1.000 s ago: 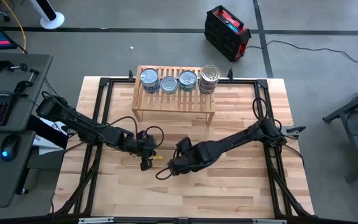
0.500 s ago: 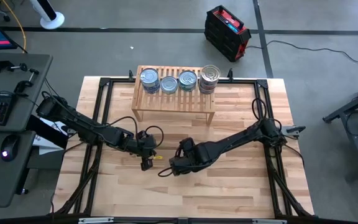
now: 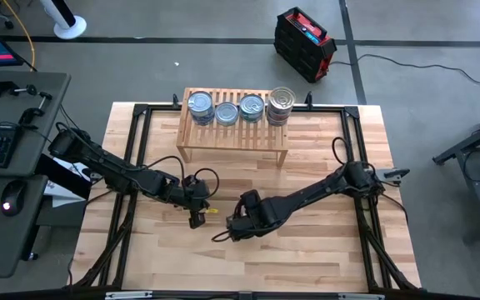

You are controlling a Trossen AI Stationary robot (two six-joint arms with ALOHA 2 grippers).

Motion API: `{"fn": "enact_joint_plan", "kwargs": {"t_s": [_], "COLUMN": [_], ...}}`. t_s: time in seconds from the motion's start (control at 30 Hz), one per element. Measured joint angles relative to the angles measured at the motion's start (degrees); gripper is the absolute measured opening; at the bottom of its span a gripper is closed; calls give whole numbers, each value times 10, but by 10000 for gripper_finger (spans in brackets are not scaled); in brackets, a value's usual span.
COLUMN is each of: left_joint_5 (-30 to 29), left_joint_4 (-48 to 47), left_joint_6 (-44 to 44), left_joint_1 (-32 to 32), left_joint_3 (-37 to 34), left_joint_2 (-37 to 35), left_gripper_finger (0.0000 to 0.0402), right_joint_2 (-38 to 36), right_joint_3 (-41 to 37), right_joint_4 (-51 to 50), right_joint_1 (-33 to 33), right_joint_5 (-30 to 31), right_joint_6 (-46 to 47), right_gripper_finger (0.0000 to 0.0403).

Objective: Stack canned seafood by type on shelf
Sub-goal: Stack the blue-pink tuna can on top of the other blue-pink tuna can on the shelf

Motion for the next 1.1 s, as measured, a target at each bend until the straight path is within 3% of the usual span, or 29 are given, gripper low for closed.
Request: {"fn": "enact_joint_plan", "kwargs": {"t_s": [0.63,0.73,0.93,1.1], "left_joint_5": [0,0,0,0], "left_joint_4": [3,3,3,2], "left_joint_6": [-15,-14,-14,-14], "left_joint_1": [0,0,0,0], "left_joint_3": [0,0,0,0], "left_joint_2": [0,0,0,0], "left_gripper_finger": [0,0,0,0], "right_joint_2": [28,28,28,4], "right_joint_3": [0,0,0,0], "right_joint_4": [-17,-16,-11,-37], "right_joint_1": [4,4,4,6], "right_joint_5": [-36,-40,-52,-84], "right_joint_6": [-5,-3,-38,-113], "right_gripper_finger": [310,279,162,162]}}
